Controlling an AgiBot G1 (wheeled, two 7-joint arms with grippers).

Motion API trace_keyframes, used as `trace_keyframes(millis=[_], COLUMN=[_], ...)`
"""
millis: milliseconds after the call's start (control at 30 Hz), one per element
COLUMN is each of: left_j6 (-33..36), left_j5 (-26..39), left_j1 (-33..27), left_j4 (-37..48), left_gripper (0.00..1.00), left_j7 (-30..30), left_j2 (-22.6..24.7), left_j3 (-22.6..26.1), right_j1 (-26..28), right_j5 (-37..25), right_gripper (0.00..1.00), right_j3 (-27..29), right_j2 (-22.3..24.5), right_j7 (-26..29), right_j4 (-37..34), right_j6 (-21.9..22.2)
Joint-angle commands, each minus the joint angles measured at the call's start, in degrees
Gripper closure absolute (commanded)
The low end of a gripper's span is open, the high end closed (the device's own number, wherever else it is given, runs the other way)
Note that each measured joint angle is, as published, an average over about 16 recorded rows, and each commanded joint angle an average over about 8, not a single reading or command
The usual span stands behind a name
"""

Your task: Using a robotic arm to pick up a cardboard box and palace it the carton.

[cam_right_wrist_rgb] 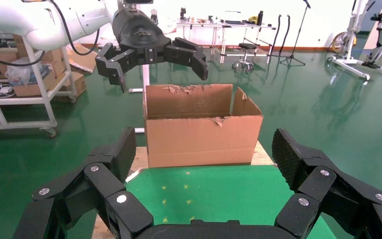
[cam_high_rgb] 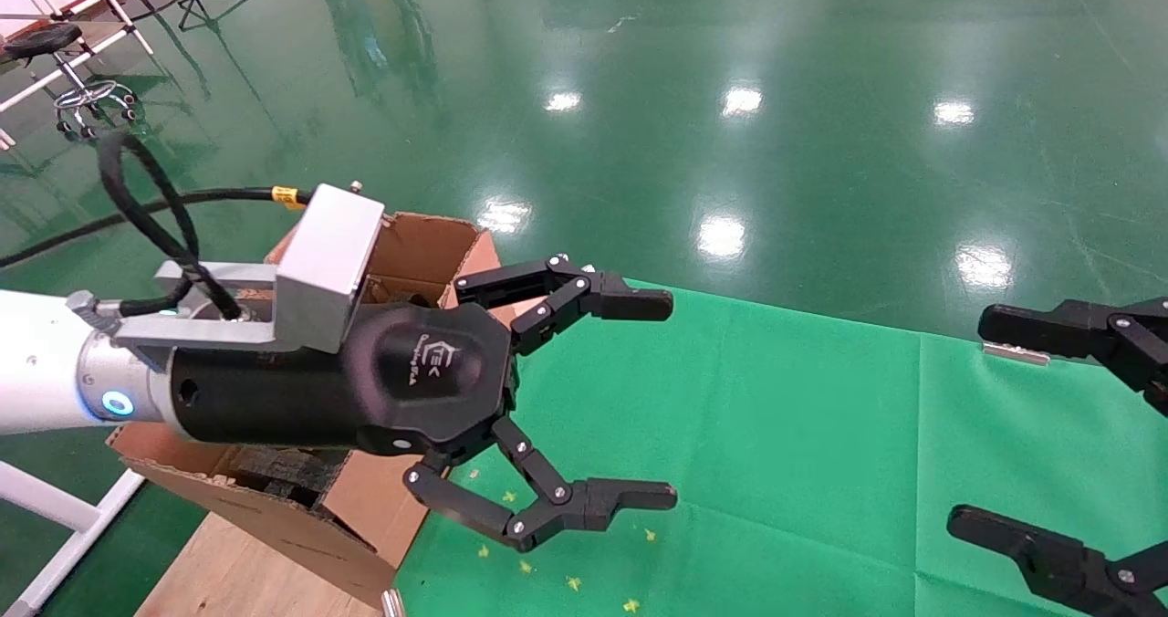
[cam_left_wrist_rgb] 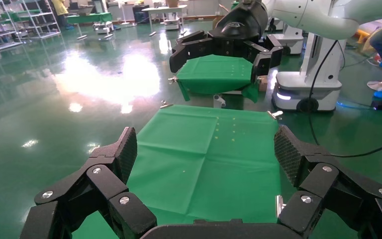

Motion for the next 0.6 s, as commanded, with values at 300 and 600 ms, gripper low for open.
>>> trace_keyframes(millis=[300,600], left_j6=[0.0,-0.1], left_j5=[0.0,0.1], left_j1=[0.0,-0.1], left_j4=[0.0,0.1], left_gripper=[0.00,0.00], left_j7=[0.0,0.0], left_j2=[0.0,0.0], left_j3=[0.0,0.1], right_j1=[0.0,0.0], right_j5=[0.0,0.0], right_gripper=[0.00,0.00], right_j3=[0.0,0.0], right_j2=[0.0,0.0], right_j7=[0.0,0.0], right_j4=[0.0,0.0], right_j6=[0.0,0.0])
